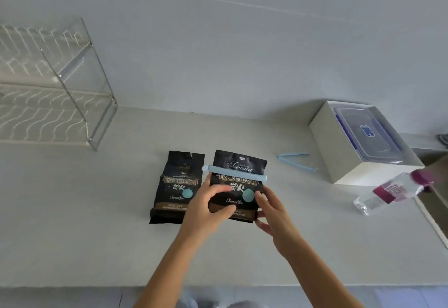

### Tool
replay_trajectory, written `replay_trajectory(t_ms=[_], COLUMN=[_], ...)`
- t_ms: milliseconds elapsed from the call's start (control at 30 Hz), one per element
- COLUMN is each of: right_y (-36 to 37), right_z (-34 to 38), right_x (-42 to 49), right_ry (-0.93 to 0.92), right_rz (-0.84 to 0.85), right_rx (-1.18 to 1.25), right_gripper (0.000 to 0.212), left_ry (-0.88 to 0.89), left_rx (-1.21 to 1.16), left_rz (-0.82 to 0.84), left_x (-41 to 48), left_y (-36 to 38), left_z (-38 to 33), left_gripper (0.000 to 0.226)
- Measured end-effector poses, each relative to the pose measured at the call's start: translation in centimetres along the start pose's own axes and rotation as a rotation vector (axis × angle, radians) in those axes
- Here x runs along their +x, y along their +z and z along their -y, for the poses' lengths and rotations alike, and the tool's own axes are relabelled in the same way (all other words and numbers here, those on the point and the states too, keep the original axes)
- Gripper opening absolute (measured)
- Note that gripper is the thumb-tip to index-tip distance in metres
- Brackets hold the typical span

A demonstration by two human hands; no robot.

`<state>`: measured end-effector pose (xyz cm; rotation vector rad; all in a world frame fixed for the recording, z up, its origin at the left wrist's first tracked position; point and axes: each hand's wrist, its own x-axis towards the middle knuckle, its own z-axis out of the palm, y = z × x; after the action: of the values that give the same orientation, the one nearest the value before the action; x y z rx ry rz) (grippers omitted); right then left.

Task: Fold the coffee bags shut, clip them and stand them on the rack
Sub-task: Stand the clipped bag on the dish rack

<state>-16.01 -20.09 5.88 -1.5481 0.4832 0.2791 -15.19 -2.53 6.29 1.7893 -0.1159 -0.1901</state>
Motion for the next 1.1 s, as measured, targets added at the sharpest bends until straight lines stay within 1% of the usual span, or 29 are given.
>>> replay_trajectory(t_ms=[33,100,233,333,400,467,533,667,767,900,1100], right_y=[0.7,2.8,7.5,11.5,14.4,17.1,20.0,26.3,31.1,36.5,41.1], right_z=[0.5,1.4,2.4,3.3,3.9,4.8,5.8,8.1,10.6,14.6,21.4], right_x=[0.3,0.4,0.3,0.3,0.3,0.4,0.6,1.2,2.1,3.3,5.0], right_ry=[-0.03,-0.077,-0.144,-0.198,-0.221,-0.245,-0.285,-0.353,-0.446,-0.552,-0.728], right_rz=[0.045,0.124,0.275,0.356,0.376,0.384,0.39,0.373,0.379,0.343,0.237], right_rx=[-0.046,-0.13,-0.196,-0.202,-0.201,-0.211,-0.24,-0.253,-0.249,-0.241,-0.252], right_gripper=[0.026,0.031,0.022,0.019,0.03,0.041,0.047,0.047,0.037,0.021,0.004], left_ry=[0.037,0.043,0.041,0.054,0.059,0.064,0.085,0.137,0.202,0.305,0.444], left_rx=[0.056,0.082,0.101,0.129,0.116,0.096,0.07,0.038,0.064,0.103,0.067], left_rz=[-0.092,-0.261,-0.547,-0.721,-0.788,-0.827,-0.853,-0.862,-0.874,-0.839,-0.776], left_x=[-0.6,-2.0,-4.9,-6.4,-6.9,-7.0,-6.9,-5.7,-4.0,-1.1,4.5], left_y=[-0.6,-2.1,-6.3,-9.5,-11.7,-14.1,-16.9,-23.3,-28.6,-35.3,-42.2], left_z=[0.2,0.5,0.3,0.1,0.2,0.3,0.5,0.3,-0.1,-1.8,-5.0], left_gripper=[0.037,0.036,0.035,0.036,0.037,0.04,0.044,0.048,0.049,0.049,0.047])
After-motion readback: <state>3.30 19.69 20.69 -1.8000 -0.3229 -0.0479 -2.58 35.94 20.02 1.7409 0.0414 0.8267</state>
